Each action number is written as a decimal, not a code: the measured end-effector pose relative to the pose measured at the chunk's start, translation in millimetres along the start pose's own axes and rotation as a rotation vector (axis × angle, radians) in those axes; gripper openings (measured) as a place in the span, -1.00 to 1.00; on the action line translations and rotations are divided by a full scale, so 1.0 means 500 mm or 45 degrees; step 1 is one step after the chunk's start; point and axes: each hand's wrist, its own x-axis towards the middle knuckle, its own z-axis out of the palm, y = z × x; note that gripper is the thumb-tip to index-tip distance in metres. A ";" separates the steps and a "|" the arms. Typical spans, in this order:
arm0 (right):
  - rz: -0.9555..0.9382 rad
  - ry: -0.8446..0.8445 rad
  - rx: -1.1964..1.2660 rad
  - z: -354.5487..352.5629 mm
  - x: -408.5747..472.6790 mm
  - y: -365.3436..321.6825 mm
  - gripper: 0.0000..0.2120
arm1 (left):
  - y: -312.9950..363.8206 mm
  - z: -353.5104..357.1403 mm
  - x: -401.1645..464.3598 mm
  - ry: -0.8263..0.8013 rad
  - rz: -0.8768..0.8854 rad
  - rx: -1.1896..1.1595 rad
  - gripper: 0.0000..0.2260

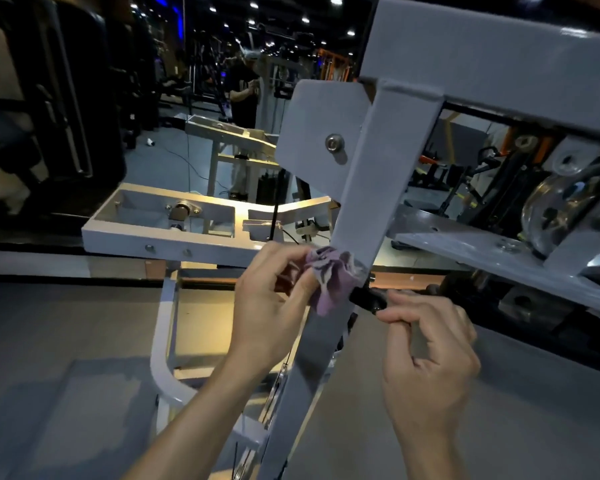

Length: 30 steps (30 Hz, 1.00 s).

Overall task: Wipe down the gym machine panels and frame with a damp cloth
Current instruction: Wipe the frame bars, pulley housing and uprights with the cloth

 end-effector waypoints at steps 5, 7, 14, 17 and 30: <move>-0.016 0.022 -0.042 0.004 -0.002 -0.006 -0.81 | -0.015 0.004 0.007 0.010 -0.002 0.004 -0.74; -0.039 0.030 -0.118 0.010 -0.003 -0.005 -0.81 | -0.027 0.010 0.008 -0.009 0.028 0.049 -0.78; -0.143 0.008 -0.143 0.026 0.026 -0.058 -0.78 | -0.057 0.013 0.019 -0.089 0.094 -0.103 -0.73; -0.126 0.024 -0.228 0.040 0.039 -0.095 -0.77 | -0.068 0.009 0.027 -0.145 0.047 -0.227 -0.72; -0.063 0.039 -0.269 0.098 0.030 -0.118 -0.80 | -0.069 0.009 0.049 -0.160 -0.292 -0.761 -0.71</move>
